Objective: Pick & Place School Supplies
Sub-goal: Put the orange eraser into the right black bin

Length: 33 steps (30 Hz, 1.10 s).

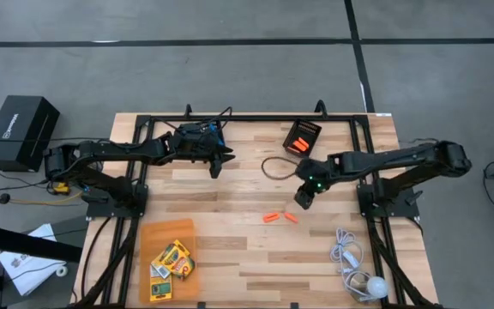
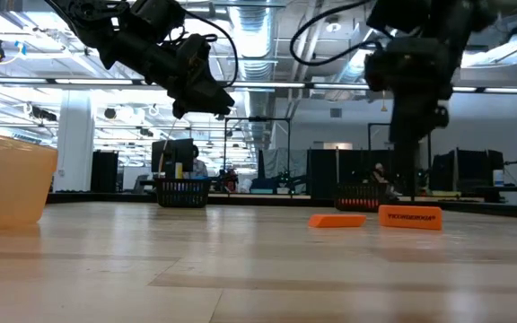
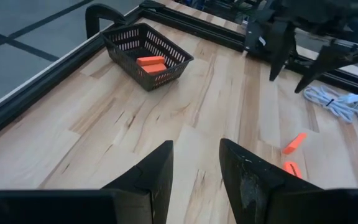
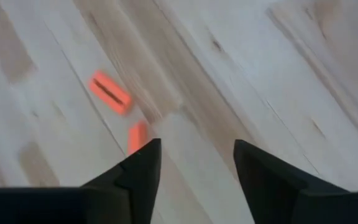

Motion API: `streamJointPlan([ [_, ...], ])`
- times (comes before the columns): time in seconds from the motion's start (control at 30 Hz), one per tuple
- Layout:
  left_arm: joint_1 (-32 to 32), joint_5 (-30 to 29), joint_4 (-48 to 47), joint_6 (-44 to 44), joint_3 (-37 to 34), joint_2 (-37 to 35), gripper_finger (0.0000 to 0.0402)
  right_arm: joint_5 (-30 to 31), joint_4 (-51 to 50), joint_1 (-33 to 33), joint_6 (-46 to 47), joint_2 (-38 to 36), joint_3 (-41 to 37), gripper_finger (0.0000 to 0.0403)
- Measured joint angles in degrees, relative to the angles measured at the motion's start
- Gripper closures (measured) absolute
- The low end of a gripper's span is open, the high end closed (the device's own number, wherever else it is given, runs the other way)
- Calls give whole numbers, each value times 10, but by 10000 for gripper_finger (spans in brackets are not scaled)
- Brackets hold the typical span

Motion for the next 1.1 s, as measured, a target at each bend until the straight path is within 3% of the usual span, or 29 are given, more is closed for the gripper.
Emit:
streamJointPlan([
  [0.17,0,9,0,1,0,0,276,42,-94,38,2,56,73,192],
  [0.37,0,26,-2,-1,0,0,276,48,-86,68,17,129,123,198],
  [0.63,0,72,-1,-39,0,0,276,51,-45,102,36,191,133,190],
  [1.1,0,95,1,-145,0,-8,276,72,-43,127,18,196,132,159],
])
